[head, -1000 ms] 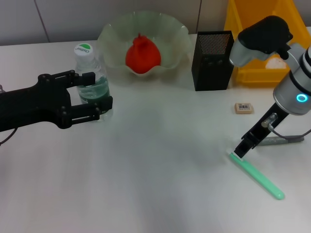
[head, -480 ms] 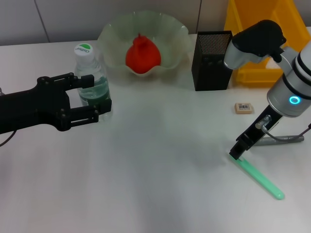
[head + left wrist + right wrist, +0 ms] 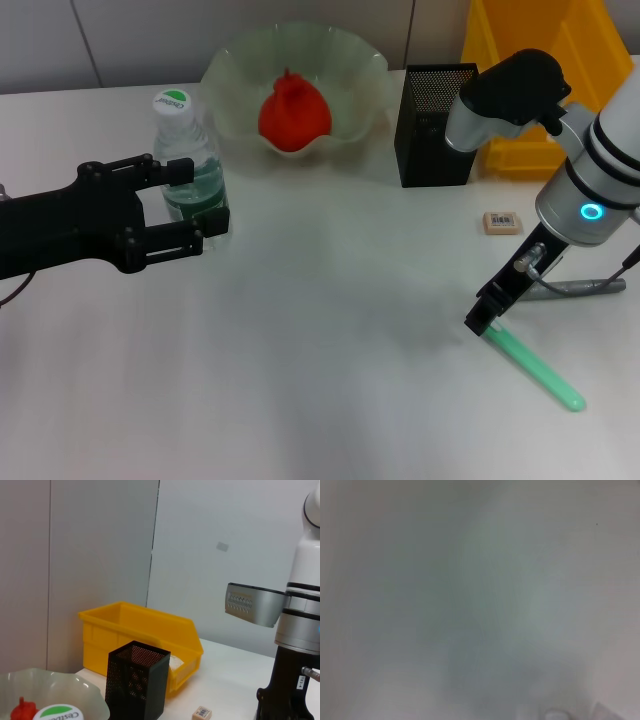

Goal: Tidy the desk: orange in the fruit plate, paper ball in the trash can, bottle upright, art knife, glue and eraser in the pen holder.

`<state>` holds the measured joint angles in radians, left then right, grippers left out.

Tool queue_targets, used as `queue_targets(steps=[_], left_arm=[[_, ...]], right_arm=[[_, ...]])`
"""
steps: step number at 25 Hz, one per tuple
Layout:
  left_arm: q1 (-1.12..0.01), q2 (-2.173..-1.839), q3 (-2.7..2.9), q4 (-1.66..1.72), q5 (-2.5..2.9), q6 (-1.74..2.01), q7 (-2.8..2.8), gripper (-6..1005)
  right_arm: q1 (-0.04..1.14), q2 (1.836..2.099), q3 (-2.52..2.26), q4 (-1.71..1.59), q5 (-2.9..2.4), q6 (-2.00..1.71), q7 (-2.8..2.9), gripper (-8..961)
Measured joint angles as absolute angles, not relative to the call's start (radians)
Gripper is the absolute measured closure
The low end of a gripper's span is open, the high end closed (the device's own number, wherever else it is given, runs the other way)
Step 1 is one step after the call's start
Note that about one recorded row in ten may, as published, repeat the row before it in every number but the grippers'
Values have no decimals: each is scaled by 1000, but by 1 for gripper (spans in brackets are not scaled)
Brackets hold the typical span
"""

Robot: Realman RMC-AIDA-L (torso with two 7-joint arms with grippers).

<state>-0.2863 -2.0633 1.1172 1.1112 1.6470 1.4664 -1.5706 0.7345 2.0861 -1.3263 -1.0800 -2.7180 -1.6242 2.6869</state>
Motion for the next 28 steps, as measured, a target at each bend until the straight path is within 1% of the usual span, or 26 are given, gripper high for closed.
queue_targets(steps=[28], left_arm=[[-281, -2063, 1106, 1107, 1647, 1472, -1568, 260]], right_arm=[[747, 2084, -1338, -1038, -2726, -1611, 2692, 506]])
